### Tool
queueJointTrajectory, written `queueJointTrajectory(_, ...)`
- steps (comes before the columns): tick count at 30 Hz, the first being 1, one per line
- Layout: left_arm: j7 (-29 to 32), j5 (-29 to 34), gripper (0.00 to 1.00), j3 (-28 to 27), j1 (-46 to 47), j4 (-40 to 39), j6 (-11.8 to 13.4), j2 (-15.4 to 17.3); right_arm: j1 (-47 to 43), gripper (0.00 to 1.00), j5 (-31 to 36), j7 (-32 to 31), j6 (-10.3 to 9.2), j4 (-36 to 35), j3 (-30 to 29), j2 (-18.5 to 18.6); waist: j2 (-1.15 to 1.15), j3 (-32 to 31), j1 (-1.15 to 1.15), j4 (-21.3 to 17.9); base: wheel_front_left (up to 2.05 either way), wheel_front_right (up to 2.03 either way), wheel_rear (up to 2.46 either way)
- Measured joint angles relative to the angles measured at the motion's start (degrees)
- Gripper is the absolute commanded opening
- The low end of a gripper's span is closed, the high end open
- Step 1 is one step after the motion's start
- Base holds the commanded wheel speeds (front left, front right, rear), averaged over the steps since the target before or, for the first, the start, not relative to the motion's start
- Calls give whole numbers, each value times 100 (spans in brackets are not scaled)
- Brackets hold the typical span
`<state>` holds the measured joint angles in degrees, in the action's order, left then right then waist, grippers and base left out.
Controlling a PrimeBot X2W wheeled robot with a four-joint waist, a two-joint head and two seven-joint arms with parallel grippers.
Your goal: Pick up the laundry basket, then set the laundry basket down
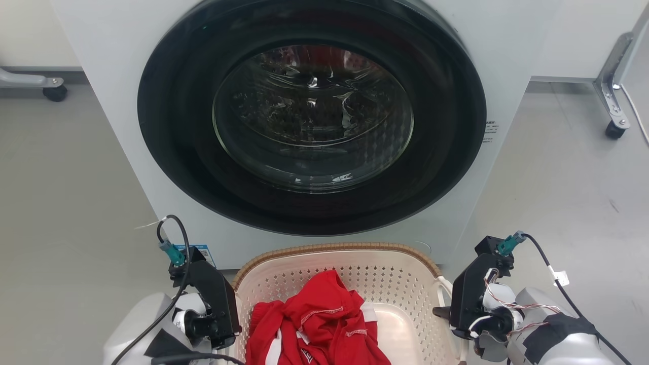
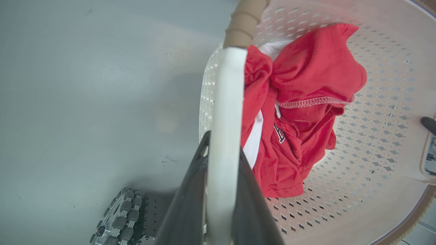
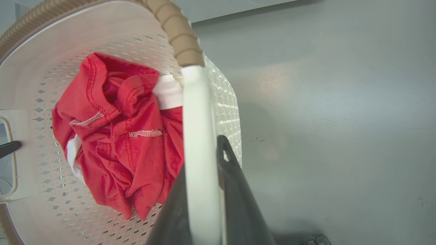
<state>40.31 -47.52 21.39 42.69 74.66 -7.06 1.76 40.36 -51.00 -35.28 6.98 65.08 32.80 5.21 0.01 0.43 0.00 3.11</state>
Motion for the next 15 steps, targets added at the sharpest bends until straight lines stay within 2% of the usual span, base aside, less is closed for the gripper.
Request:
queueJointTrajectory(9,-11,0,0,13,-2,0,0,-1,-1,0,-51,5,0,-34,63,26,-1,17,0,7,0,0,0)
queueJointTrajectory(15,-229,1,0,62,-36,-1,0,-1,-45,0,-94,116,0,-85,118,29,0,76,0,8,0,0,0)
